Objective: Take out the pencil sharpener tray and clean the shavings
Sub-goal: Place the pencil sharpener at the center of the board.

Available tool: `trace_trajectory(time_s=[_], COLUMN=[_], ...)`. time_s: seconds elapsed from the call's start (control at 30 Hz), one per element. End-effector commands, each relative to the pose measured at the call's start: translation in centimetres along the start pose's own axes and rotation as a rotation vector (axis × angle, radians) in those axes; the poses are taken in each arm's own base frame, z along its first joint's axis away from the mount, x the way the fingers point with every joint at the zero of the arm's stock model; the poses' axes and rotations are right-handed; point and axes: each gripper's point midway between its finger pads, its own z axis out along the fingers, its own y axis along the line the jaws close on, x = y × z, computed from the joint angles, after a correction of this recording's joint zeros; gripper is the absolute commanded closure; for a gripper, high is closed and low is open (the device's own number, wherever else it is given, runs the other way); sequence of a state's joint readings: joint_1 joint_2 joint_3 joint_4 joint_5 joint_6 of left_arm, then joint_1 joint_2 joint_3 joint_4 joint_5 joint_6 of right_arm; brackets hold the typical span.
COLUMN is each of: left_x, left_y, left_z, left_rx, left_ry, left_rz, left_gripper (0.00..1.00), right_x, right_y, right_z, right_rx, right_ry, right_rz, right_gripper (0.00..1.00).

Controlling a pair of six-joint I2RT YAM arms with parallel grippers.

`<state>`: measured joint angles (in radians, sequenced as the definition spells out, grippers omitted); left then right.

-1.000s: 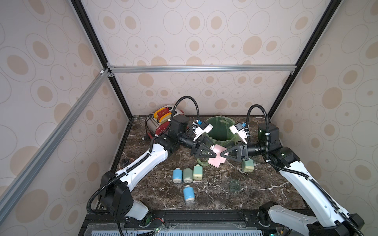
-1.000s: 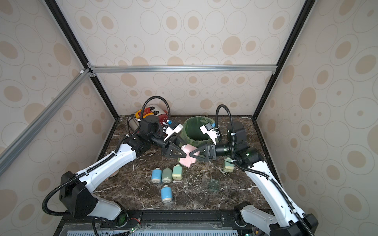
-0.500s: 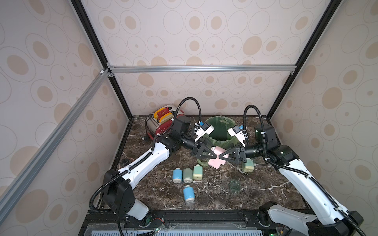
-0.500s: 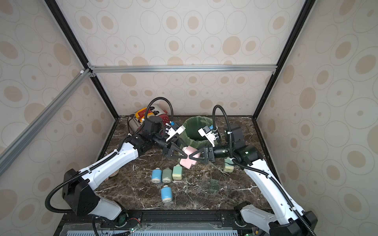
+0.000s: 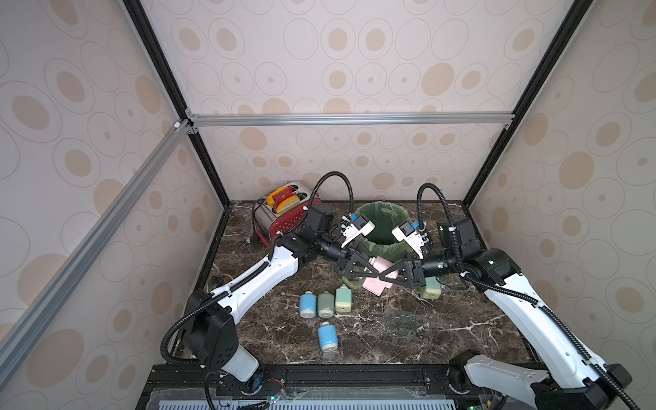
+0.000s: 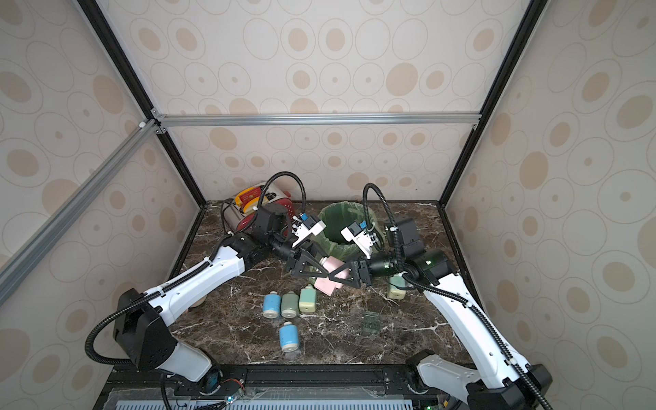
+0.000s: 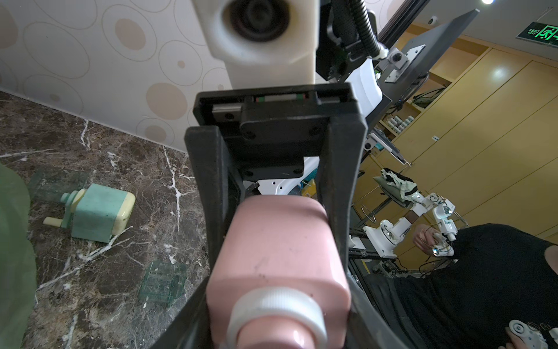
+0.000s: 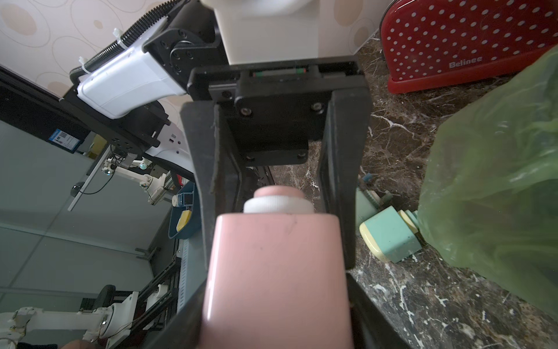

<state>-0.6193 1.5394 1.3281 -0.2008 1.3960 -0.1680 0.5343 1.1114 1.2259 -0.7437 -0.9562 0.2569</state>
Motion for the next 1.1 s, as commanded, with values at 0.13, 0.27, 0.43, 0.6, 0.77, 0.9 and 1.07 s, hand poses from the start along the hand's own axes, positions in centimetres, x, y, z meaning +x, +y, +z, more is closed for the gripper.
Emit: trace_trajectory(time_s=[0.13,0.27,0.43,0.6,0.77,0.9,1.07], left_x=[-3.9,-5.7,-8.2,-8.5,-8.9,-9.2,-9.7], left_y=[0.0,2.1,3.5,4.3,4.1,4.2,4.0], left_z=[-1.3,-3.4,-6.8,-8.0,-8.7,-8.7,-9.0], left_rx=[-0.145,-0.3,-0.425,-0.514,-0.554,-0.547,-0.541], left_ry=[-0.07,-0.159,-0.323,-0.351,-0.377,-0.381,-0.388], left_rz=[0.189,0.185,0.187,0.182,0.198,0.191,0.192], left_gripper=[0.01,0.01,0.01,0.01,0.01,0.01,0.01], right_x=[5.2,6.6,8.5,11.0,12.1,12.5,13.9], right_y=[-2.5,-4.3,-8.9,-14.3,-17.5,-18.9,-20.5], right_z=[0.4,-0.4,-0.7,-1.1,-1.9,-2.8,-4.3], right_rx=[0.104,0.201,0.408,0.623,0.757,0.838,0.968], right_ry=[0.086,0.076,0.055,-0.006,-0.125,-0.172,-0.145], right_rz=[0.131,0.166,0.214,0.276,0.3,0.297,0.337], right_gripper=[1.0,1.0,1.0,1.0,1.0,0.99,0.98])
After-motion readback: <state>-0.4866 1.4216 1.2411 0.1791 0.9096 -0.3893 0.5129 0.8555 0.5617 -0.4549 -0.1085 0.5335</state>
